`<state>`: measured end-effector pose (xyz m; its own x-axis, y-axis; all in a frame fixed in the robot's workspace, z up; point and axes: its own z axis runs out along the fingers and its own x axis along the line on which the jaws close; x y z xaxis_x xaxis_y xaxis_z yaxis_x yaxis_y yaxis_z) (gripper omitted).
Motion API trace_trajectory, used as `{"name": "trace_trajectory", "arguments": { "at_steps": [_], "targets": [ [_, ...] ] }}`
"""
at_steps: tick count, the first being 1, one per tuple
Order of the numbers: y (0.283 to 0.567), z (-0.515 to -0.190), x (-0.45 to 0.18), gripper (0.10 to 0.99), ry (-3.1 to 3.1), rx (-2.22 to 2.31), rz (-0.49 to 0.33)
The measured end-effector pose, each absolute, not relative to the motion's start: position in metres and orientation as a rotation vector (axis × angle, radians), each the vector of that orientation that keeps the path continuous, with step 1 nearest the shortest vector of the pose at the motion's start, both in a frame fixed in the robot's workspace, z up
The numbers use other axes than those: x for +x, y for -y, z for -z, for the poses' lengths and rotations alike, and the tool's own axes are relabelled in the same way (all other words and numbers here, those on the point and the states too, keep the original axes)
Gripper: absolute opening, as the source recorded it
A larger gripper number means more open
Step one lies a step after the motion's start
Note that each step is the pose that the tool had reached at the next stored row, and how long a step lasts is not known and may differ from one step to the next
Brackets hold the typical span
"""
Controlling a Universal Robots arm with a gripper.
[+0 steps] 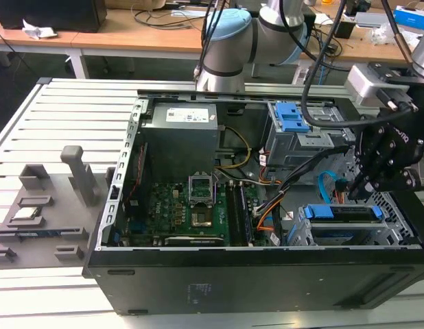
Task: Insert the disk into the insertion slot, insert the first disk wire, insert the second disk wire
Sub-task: 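Insert the first disk wire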
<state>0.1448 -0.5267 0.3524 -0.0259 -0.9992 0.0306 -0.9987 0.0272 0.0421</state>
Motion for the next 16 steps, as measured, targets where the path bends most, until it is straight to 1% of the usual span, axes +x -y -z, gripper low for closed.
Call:
{"name": "trace_trajectory", "arguments": {
  "at_steps": [16],
  "targets": [
    [0.535, -0.341, 0.151, 0.169, 2.215, 2.155, 0.013]
  ]
}}
